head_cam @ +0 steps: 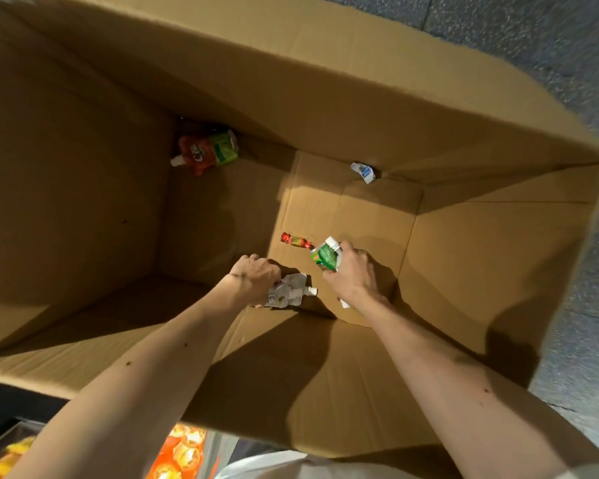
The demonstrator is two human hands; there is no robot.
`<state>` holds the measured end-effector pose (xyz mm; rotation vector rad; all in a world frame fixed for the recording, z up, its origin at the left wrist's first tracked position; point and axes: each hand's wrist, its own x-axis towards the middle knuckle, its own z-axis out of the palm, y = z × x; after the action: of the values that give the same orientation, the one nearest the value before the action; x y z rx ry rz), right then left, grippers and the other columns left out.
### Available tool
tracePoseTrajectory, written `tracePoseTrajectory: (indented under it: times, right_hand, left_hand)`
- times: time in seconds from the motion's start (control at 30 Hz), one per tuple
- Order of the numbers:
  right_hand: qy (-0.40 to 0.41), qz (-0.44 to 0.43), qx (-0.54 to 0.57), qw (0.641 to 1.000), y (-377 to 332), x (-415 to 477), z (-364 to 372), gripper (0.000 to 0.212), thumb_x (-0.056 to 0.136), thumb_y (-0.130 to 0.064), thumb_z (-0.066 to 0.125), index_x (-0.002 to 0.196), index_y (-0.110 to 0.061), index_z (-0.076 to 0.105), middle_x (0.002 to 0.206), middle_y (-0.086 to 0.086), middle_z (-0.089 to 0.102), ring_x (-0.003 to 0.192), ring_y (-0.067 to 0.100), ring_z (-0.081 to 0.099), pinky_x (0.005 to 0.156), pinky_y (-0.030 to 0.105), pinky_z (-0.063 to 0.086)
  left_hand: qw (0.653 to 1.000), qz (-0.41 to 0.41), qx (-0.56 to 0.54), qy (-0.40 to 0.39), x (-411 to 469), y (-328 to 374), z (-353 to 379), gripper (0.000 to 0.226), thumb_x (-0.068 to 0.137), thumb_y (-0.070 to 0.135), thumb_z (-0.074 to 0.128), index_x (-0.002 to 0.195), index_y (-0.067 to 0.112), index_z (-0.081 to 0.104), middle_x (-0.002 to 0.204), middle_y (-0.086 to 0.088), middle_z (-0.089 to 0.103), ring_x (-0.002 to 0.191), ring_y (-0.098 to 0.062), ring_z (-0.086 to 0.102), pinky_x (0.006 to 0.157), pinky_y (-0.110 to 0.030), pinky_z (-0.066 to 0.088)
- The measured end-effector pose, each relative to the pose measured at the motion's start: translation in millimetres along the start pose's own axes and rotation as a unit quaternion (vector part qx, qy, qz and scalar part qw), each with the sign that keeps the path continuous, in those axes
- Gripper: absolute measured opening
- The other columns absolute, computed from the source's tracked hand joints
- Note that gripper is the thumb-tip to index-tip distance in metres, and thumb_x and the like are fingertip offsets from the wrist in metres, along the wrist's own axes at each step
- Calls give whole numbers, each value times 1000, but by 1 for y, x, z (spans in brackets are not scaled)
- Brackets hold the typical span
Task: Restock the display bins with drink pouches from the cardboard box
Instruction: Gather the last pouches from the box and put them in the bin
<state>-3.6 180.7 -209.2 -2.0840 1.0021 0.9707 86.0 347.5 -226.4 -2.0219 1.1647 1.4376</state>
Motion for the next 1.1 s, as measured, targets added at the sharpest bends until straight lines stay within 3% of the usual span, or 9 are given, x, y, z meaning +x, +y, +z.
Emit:
tracePoseTrajectory:
  times: [0.27,0.33,0.53,0.63,0.73,0.87,0.97,1.03,1.1]
  right_hand:
    - [14,79,117,990,-2,-21,-5,46,81,-25,81,119,-16,57,116,7,64,104,24,61,74,30,48]
    - [23,74,151,985,-11,-26,-7,46,80,-24,82,119,-15,58,115,5,63,101,21,60,73,28,45]
    - [31,6,211,977,-66,-17,-12,39,79,-27,81,109,-21,58,103,1,66,93,19,63,63,26,45]
    - [46,-35,220,974,-93,-7,-9,32,78,-24,79,101,-25,57,99,-1,67,96,21,63,71,31,51]
    - [47,-52,215,974,-105,-4,-5,32,78,-23,79,101,-25,57,92,-7,65,91,17,64,79,35,54]
    - [35,-43,220,974,-101,-3,1,31,80,-22,79,102,-23,57,96,-4,67,90,17,64,68,30,51]
    - [28,-19,235,972,-93,-4,6,31,82,-21,78,105,-22,58,96,-3,67,88,16,65,62,27,46]
    - [30,-5,243,970,-88,-6,9,31,82,-21,78,107,-21,59,98,-2,68,88,16,65,63,27,47]
    - [33,5,248,968,-83,-9,11,32,82,-20,78,108,-21,58,99,-1,68,88,16,65,62,27,48]
  left_hand:
    - [969,-13,-201,141,-45,-31,-25,43,82,33,75,119,19,60,111,-4,67,104,-28,62,80,-32,43]
    - [946,-50,-283,152,-56,-49,-36,61,75,25,83,122,15,46,106,-5,61,101,-30,62,79,-36,45]
    - [889,-158,-393,172,-57,-133,-67,97,77,5,81,154,9,22,142,-17,50,127,-32,51,92,-31,43]
    - [847,-189,-441,229,-43,-167,-81,127,67,7,89,160,19,3,157,-11,35,141,-32,38,109,-38,38]
    - [847,-169,-473,172,-21,-180,-93,142,60,8,92,159,25,-10,158,-10,32,141,-32,37,112,-42,38]
    - [860,-164,-477,78,-1,-168,-88,125,64,12,91,157,16,8,152,-15,40,133,-34,46,96,-39,48]
    - [830,-150,-528,99,11,-162,-77,136,49,15,96,155,21,11,147,-9,44,131,-33,48,100,-46,50]
    - [825,-142,-536,110,15,-161,-68,111,48,12,95,140,16,34,136,-5,51,118,-30,57,94,-45,54]
    - [855,-129,-487,125,9,-152,-67,93,49,11,93,128,17,44,125,-3,53,107,-25,58,89,-42,56]
